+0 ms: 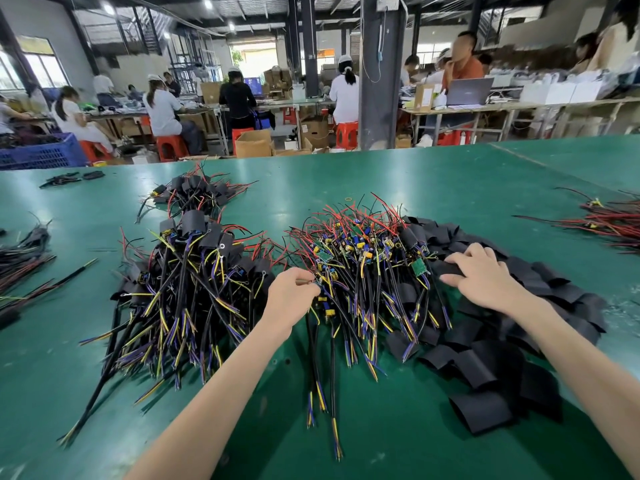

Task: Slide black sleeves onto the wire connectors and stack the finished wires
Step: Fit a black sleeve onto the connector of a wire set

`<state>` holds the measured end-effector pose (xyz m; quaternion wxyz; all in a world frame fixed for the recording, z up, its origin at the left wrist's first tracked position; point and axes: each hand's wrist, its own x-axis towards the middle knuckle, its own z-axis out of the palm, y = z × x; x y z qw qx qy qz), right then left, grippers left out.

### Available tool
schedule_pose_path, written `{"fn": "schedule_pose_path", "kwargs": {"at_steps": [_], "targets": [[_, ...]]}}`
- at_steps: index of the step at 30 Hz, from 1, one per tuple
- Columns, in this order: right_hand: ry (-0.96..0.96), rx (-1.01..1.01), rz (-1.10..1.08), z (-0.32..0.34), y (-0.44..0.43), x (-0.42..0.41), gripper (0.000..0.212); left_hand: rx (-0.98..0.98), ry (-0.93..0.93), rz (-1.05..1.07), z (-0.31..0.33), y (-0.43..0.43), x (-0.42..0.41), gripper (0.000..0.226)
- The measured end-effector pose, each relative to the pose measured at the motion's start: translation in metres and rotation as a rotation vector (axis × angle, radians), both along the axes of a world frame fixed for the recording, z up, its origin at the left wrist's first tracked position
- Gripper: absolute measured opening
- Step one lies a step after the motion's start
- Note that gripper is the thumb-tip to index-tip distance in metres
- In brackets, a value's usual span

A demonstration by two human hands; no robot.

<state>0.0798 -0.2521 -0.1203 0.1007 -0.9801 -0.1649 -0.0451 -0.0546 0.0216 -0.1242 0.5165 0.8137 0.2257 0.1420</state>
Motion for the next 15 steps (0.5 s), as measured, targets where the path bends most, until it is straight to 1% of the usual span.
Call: {"fn": "schedule_pose_path", "kwargs": {"at_steps": [2, 3, 5, 8, 11, 13, 15], "targets": [[-0.008, 0.018, -0.013, 0.001, 0.0, 0.0, 0.045, 0.02, -0.033, 0.018, 0.001, 0.001, 0.0, 0.022], [-0.012, 0.026, -0.019, 0.001, 0.0, -0.001, 0.045, -0.009, -0.051, 0.031, 0.001, 0.001, 0.0, 0.022], [-0.019, 0.034, -0.026, 0.002, 0.0, -0.002, 0.045, -0.151, -0.115, 0.073, 0.003, 0.0, 0.0, 0.024], [-0.024, 0.047, -0.04, 0.004, 0.0, -0.004, 0.044, -0.353, -0.297, 0.095, 0.01, -0.004, -0.001, 0.022], [-0.068, 0.118, -0.1, 0.008, 0.0, -0.006, 0.045, -0.385, -0.488, 0.037, 0.02, -0.009, -0.003, 0.026], [-0.112, 0.214, -0.128, 0.011, 0.0, -0.008, 0.044, -0.428, -0.56, -0.04, 0.027, -0.013, -0.005, 0.031], [-0.152, 0.326, -0.123, 0.014, 0.001, -0.011, 0.043, -0.518, -0.609, -0.149, 0.034, -0.017, -0.008, 0.036]]}}
